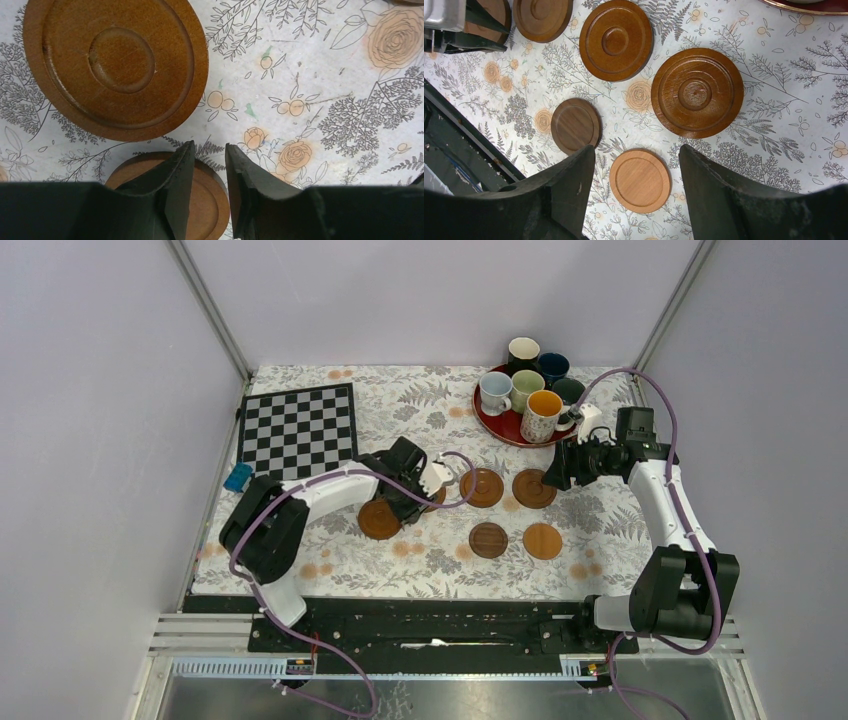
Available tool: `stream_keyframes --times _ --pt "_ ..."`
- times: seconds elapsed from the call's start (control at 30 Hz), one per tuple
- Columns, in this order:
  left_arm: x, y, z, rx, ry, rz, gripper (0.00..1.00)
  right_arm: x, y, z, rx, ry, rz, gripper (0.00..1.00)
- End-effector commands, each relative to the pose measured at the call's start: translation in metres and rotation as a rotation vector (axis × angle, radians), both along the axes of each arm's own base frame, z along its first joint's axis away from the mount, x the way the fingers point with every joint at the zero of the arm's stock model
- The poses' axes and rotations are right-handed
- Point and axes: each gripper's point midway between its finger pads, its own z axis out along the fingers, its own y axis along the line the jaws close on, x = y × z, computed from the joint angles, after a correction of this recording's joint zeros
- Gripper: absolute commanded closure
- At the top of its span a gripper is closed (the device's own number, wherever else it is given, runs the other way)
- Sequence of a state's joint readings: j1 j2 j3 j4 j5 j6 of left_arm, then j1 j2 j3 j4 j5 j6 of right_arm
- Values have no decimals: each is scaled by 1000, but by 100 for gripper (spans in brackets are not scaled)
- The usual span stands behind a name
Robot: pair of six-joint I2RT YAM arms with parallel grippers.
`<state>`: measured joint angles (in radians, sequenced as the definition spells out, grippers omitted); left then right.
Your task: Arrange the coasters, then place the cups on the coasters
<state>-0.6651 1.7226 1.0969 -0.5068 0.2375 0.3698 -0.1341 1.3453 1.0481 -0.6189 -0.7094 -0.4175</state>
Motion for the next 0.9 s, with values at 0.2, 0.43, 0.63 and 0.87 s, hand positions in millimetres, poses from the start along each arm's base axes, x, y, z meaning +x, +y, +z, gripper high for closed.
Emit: stream_keyframes --times 0.2,0.43,0.63,0.87 --pt "20 0 -14 -9 -37 30 66 -2 1 4 15 -17 3 30" --pt "29 0 -19 -1 -40 38 66 -3 1 3 14 -15 3 30" --pt "38 -2 -19 -5 -50 49 66 -3 1 3 15 -13 3 30" --pt "42 -4 -21 -8 -42 56 66 -3 1 3 15 -13 5 30"
